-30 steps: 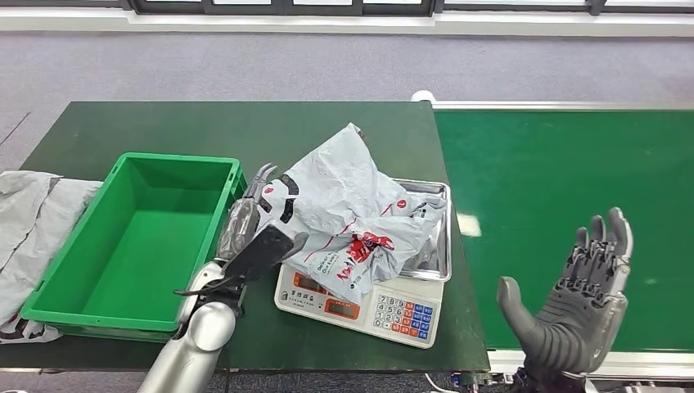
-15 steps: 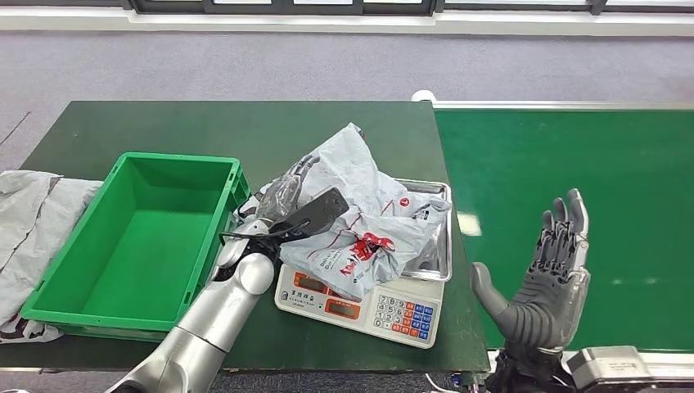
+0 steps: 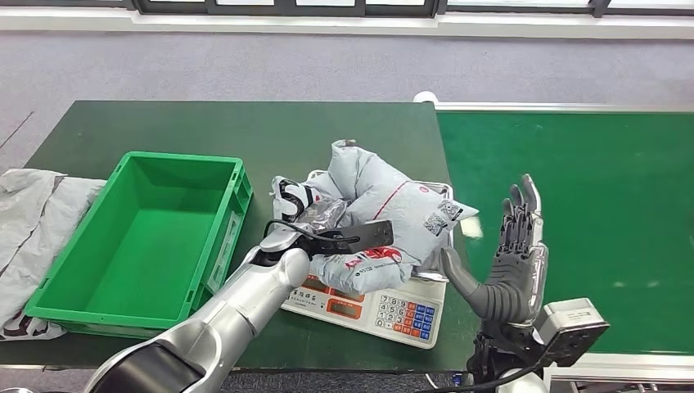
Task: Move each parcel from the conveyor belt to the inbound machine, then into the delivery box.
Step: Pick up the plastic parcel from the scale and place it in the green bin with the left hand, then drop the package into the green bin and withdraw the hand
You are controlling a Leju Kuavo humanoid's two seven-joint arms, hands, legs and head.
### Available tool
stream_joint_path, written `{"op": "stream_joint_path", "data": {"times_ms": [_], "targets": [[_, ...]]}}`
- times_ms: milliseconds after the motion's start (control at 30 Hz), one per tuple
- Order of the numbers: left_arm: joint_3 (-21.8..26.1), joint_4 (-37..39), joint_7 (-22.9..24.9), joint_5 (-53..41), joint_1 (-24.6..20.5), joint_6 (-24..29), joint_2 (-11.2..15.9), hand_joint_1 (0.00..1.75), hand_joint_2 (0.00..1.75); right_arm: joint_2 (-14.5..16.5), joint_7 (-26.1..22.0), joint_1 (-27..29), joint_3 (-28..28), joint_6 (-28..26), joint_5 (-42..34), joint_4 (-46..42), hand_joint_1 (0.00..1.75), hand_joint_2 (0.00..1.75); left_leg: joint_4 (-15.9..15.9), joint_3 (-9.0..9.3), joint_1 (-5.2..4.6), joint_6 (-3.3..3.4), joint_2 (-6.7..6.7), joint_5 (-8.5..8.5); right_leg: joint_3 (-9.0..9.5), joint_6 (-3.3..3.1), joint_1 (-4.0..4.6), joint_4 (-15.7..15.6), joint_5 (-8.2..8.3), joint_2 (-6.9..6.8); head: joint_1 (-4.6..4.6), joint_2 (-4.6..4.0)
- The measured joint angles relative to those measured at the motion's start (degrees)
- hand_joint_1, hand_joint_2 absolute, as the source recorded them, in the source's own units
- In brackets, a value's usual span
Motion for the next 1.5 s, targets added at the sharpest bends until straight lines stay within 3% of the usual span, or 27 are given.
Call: {"op": "stream_joint_path", "data": {"times_ms": [267,433,567,800,967,1167,1267,1467,1500], "targets": [[-0.05,1.85,-1.52,1.03,-0.93,0.34,-0.6,1.75,1.75,0.15,0.22,0.24,0.0,0.13,-0.09,0.53,0.0,1.75,0.0,0.11,0.0,0.01,0.02,-0.01,0.09,0.0,0.0,0.0,0.0,0.01,0.0,0.0],[0.72,-0.19,-10.71,6.45,1.15,6.22,-0.52,1.75,1.75,0.15,0.84,0.79,0.0,1.26,-1.93,0.59,0.0,1.75,0.0,0.05,0.0,0.0,0.02,0.01,0.03,0.0,0.0,0.02,0.01,0.02,0.0,0.0],[3.39,-8.37,-17.89,12.76,5.15,16.41,0.31,1.75,1.75,0.15,1.03,1.54,0.0,1.98,-2.3,0.6,0.0,1.75,0.0,-0.07,0.0,-0.02,0.08,0.01,-0.13,-0.02,0.01,0.04,0.02,0.1,0.0,0.0],[8.15,-31.47,-19.93,17.1,11.38,30.75,4.77,1.75,1.75,0.15,0.37,2.89,-0.01,2.12,-2.03,0.72,0.0,1.75,-0.06,-0.13,0.02,-0.04,0.13,0.01,-0.26,-0.07,0.02,0.08,-0.03,0.13,-0.01,0.0],[9.97,-40.27,-19.85,17.31,13.84,31.8,6.66,1.75,1.75,0.15,0.19,3.52,-0.02,2.1,-1.98,0.72,0.0,1.75,-0.07,-0.16,0.01,-0.04,0.1,0.01,-0.26,-0.09,0.01,0.07,-0.05,0.05,0.0,0.0],[10.48,-44.36,-19.9,17.29,15.09,31.92,7.63,1.75,1.75,0.16,0.18,3.66,-0.02,2.1,-1.98,0.72,0.0,1.75,-0.06,-0.16,0.0,-0.03,0.1,0.01,-0.26,-0.08,0.0,0.05,-0.03,0.06,0.0,0.0],[10.98,-45.53,-21.13,18.2,15.66,35.04,7.94,1.75,1.75,0.16,0.19,3.69,-0.02,2.06,-1.98,0.72,0.0,1.75,-0.06,-0.16,0.0,-0.04,0.11,0.01,-0.27,-0.08,0.01,0.06,-0.03,0.09,0.0,0.0],[18.26,-51.68,-26.34,28.01,19.09,42.63,10.0,1.75,1.75,0.16,0.22,4.99,-0.02,1.55,-2.03,0.71,0.0,1.75,-0.12,-0.1,0.02,-0.11,0.21,-0.04,-0.31,-0.18,0.04,0.09,-0.1,0.2,0.0,0.0],[20.18,-52.56,-27.12,28.41,19.95,43.37,10.33,1.66,1.75,0.19,0.26,5.28,-0.03,1.43,-2.0,0.7,0.0,1.75,-0.13,-0.09,0.03,-0.12,0.21,-0.04,-0.31,-0.21,0.05,0.1,-0.12,0.19,0.0,0.0]]}}
